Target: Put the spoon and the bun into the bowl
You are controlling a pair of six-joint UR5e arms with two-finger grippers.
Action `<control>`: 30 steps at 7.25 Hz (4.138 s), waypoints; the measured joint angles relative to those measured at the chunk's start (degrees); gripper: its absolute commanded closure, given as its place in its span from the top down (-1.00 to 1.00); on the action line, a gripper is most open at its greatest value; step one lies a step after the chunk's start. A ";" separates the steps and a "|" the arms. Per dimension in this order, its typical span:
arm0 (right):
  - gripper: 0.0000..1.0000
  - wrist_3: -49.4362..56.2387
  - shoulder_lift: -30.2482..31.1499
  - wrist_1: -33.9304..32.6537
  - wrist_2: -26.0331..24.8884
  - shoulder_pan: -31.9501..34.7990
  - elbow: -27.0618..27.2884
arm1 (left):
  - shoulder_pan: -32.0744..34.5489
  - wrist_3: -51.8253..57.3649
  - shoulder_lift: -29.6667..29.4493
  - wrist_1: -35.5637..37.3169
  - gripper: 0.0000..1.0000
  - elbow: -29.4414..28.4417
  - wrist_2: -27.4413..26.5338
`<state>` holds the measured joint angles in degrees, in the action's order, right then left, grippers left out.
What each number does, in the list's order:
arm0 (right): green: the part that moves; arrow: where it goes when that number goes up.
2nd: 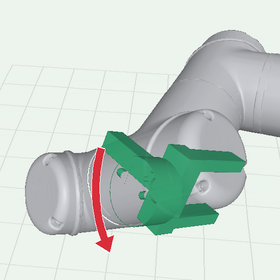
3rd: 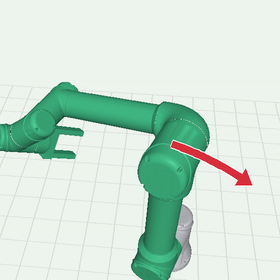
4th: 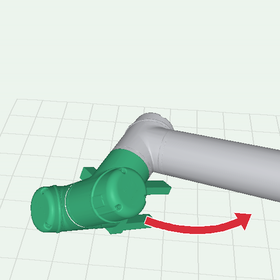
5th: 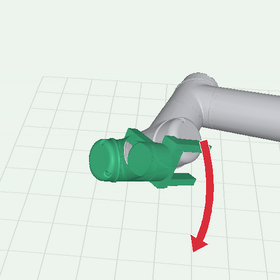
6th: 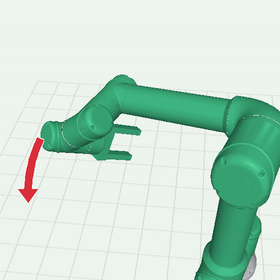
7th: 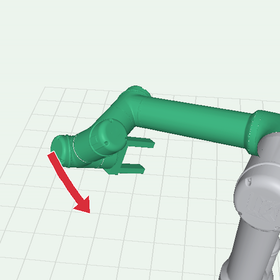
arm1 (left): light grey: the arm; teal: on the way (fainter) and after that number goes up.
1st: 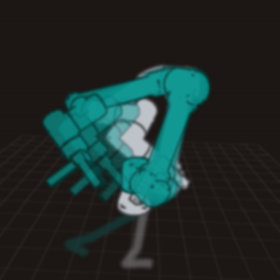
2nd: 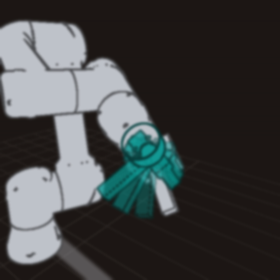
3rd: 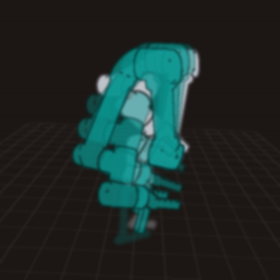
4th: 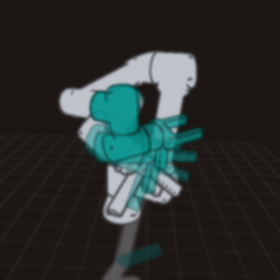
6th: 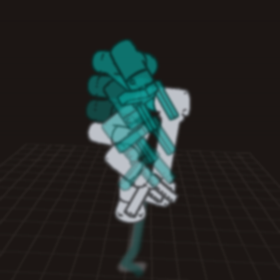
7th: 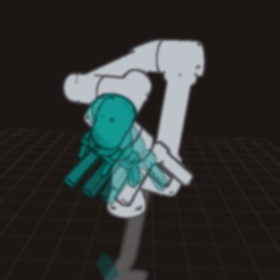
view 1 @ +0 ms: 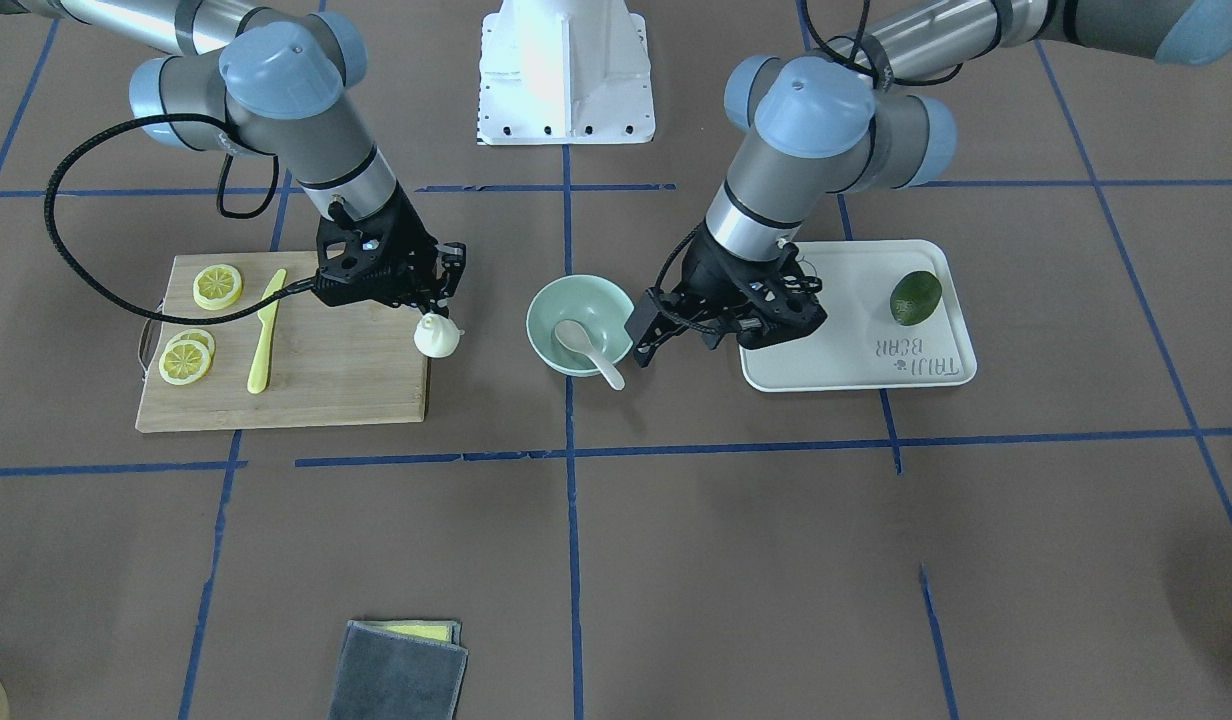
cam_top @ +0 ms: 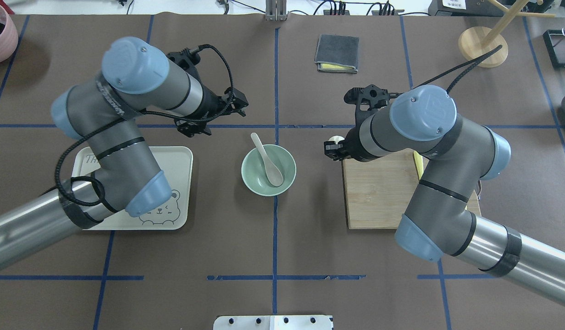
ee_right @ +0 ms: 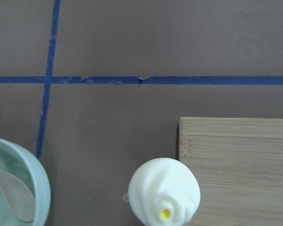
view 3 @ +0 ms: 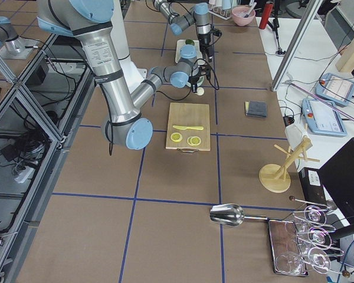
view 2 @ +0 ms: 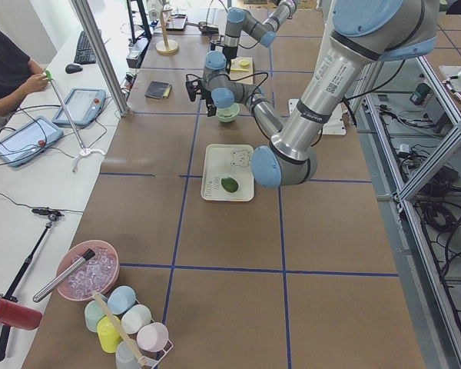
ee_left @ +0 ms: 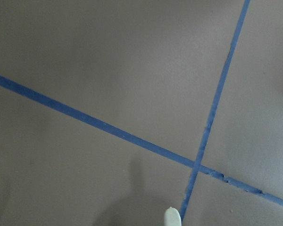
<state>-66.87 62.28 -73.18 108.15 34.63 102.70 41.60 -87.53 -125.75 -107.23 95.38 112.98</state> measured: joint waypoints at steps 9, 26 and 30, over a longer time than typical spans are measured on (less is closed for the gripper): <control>1.00 -2.35 -13.98 -0.04 -8.81 -9.10 -10.02 | 18.72 36.57 9.33 17.35 1.00 11.92 1.53; 1.00 76.31 18.99 -29.34 28.03 50.90 -4.70 | 46.87 94.28 28.76 26.55 1.00 -0.39 17.66; 1.00 81.65 22.65 -28.06 28.11 54.95 -8.48 | 47.69 95.41 33.17 25.79 1.00 -1.06 19.39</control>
<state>14.78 84.93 -101.24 136.26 89.58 94.22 89.29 7.88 -92.59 -81.44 94.32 132.37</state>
